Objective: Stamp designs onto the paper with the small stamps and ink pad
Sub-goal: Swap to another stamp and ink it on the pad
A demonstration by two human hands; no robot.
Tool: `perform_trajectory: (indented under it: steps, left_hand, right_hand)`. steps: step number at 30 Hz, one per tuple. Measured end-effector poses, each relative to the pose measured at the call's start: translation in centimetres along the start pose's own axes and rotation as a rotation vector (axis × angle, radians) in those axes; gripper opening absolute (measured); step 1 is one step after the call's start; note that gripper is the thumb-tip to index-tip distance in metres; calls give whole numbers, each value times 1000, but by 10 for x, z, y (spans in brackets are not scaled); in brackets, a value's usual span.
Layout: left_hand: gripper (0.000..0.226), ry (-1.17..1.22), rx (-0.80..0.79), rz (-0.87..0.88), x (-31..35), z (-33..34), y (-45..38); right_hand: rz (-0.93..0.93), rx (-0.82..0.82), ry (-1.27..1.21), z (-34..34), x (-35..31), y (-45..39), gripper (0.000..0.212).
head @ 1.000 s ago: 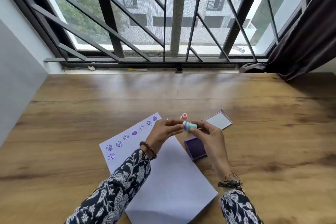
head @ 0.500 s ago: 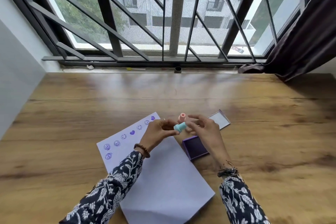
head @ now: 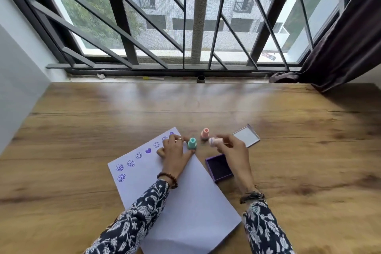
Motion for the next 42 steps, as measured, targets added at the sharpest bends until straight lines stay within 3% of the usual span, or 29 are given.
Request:
perform_trajectory:
  steps: [3,6,8,10,12,15,22,26,31,35,42]
  left_hand:
    - [49,49,60,-18,6,-11,8]
    - [31,338,229,58,24,-35,26]
    - [19,601,186,75,37,-43,40]
    - [21,690,66,67,49,-41,48]
    - [29,649,-26,57,55,-35,50]
    - [21,613,-59,70,55,-30,51]
    - [9,645,27,112,54,-32,54]
    - [8,636,28,134,52,-32,55]
    - [9,279,25,204,32,-28,56]
    - [26,88,-73,212,15,-14,63]
    - [59,-85,-117,331,27,3,67]
  right_hand:
    - [171,-114,-473,5,6,13,9]
    - [243,-217,-678,10,5,25,14]
    - [252,-278,-759,14,3,30,17]
    - [242,-318,-792,17,2,34,20]
    - [226,-343,-785,18,2,37,24]
    - [188,-365,-722,19,3,38,27]
    - [182,-353,-678,25,-1,42,18]
    - [235,-232,-647,24,7,44,33]
    - [334,-128,-728,14,28,51,32]
    - [277,-110,-564,2,32,55,15]
    - [16,74,194,-21,18,67,7]
Point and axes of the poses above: each hand's wrist, its own y-axis away from the middle knuckle, its own z-axis out of the palm, x = y × z, the point moved 7 cm from there along -y, towards the middle knuckle, and after that the axes turned 1 degree about x, right-handed, at the moved point
